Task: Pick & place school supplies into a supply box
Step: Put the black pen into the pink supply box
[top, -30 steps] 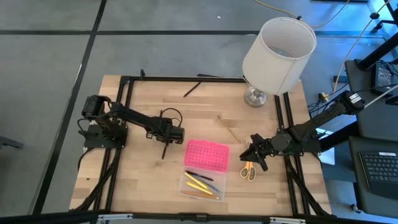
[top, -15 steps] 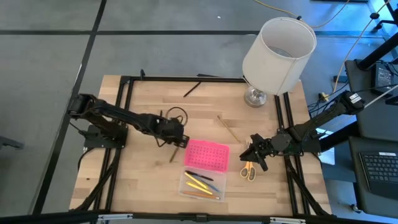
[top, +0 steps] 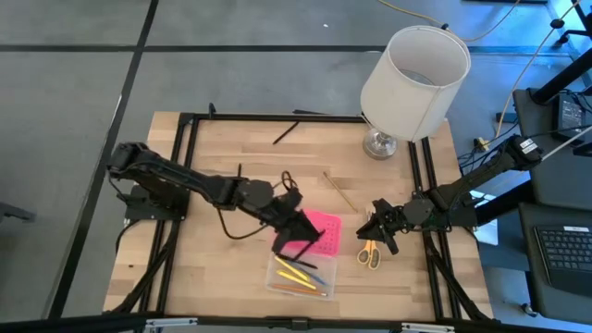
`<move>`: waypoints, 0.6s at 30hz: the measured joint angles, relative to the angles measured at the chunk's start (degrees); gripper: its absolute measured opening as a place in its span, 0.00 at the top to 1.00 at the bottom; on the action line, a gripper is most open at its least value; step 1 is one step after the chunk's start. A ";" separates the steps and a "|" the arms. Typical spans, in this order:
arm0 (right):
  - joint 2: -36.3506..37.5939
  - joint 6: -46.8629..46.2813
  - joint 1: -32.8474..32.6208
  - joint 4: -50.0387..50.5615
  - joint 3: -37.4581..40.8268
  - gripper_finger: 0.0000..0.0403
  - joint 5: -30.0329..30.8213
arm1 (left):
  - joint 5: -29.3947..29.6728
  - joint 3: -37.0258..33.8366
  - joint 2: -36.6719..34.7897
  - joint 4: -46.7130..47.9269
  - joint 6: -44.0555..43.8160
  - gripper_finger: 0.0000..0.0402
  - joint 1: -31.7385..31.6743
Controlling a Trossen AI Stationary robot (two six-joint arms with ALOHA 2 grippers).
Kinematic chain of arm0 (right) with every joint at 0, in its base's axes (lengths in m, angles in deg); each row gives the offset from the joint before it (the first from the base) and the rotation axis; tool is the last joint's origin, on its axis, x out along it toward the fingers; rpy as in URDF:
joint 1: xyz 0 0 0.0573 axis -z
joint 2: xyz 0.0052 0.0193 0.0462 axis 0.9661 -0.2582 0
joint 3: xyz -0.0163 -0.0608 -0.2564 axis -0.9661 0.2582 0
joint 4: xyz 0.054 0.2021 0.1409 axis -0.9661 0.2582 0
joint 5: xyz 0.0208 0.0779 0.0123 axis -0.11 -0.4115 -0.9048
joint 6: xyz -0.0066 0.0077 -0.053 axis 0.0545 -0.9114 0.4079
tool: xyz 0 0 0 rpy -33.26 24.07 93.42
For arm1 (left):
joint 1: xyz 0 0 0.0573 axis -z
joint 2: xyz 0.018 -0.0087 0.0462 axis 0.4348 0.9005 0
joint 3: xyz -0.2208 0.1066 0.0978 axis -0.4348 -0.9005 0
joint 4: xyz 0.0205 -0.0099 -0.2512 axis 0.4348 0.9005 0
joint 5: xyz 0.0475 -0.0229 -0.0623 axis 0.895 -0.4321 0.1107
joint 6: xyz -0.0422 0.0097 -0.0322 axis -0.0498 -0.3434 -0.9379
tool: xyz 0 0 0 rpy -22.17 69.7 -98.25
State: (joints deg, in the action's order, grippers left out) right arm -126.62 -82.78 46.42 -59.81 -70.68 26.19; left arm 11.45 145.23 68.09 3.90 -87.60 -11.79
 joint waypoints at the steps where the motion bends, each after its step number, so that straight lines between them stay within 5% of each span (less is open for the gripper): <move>1: 0.00 -0.03 0.00 0.00 0.00 0.79 0.00 | -0.62 2.97 1.03 2.89 1.96 0.90 0.34; 10: 0.00 -1.33 0.00 0.13 0.00 0.79 -0.42 | 4.53 25.35 12.85 39.61 11.03 0.91 3.68; 18: 0.00 0.02 -0.01 0.50 0.00 0.79 -0.55 | 5.20 27.14 23.26 44.45 25.04 0.90 6.24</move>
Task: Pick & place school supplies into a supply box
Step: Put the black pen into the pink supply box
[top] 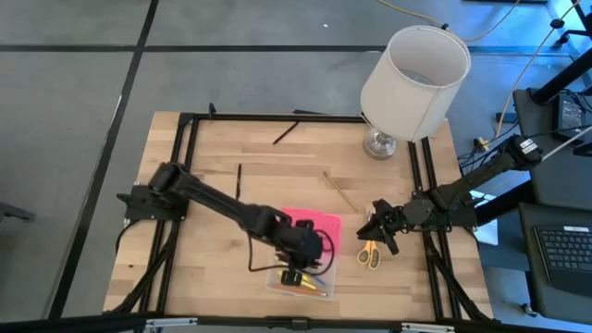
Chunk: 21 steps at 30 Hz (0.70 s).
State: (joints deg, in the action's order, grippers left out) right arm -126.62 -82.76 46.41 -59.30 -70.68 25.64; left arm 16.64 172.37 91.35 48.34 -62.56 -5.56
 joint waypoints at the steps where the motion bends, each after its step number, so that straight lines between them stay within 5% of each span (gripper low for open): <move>1: 0.00 0.00 -0.01 0.00 0.00 0.79 -0.02 | -0.02 0.02 1.29 -0.07 0.03 0.90 0.14; 10: 0.00 -0.07 -0.01 0.07 0.00 0.79 -0.02 | 0.61 -0.01 8.39 -0.03 7.61 0.90 0.47; 21: 0.00 -1.29 -0.01 0.07 0.00 0.79 -0.07 | 4.74 -0.01 8.73 0.96 10.13 0.90 0.23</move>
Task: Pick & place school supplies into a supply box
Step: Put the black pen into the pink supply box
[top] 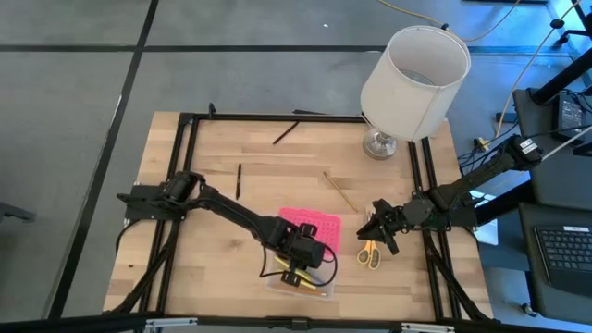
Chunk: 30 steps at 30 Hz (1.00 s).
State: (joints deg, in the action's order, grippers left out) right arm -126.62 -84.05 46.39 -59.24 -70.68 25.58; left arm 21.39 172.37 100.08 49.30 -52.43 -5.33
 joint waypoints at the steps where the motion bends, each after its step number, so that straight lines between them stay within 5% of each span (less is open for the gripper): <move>1: 0.00 0.00 0.00 0.00 0.00 0.79 -0.01 | -0.02 0.00 0.00 0.26 0.00 0.90 -0.05; 30: 0.00 -0.15 0.00 -0.02 0.00 0.79 0.07 | 0.33 -0.02 1.95 0.13 -0.07 0.84 -1.57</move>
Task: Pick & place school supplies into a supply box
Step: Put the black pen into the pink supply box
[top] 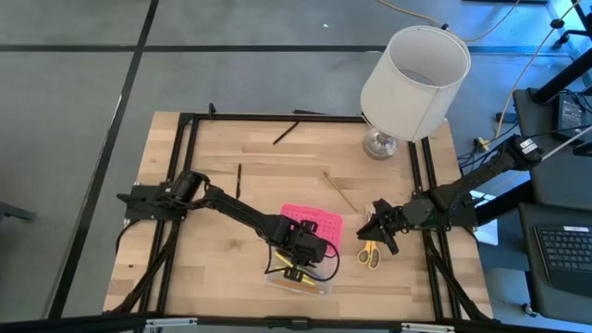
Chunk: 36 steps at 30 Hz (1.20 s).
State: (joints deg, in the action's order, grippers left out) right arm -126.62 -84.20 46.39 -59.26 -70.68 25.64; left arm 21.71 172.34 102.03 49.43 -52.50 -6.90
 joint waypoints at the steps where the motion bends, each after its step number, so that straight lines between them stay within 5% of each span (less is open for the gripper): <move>1: 0.00 0.00 0.00 0.00 0.00 0.79 0.00 | 0.00 0.00 0.00 0.00 0.00 0.84 -0.01; 14: 0.00 0.00 0.00 0.00 0.00 0.79 0.02 | -0.51 0.00 -0.44 0.85 -2.21 0.78 -0.02; 21: 0.00 -0.01 0.04 0.00 0.00 0.79 0.02 | 0.20 0.02 -8.53 9.87 -7.41 0.79 -0.94; 28: 0.02 0.00 0.04 -0.04 0.00 0.79 0.03 | 12.90 0.02 -19.12 25.45 -19.25 0.79 -4.64; 36: 0.02 0.00 0.04 -0.07 0.00 0.79 0.30 | 19.04 0.02 -27.64 25.69 -22.78 0.79 -7.17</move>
State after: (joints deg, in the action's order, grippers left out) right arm -126.60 -84.20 46.44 -59.32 -70.68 25.94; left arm 40.76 172.37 74.39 75.12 -75.28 -14.07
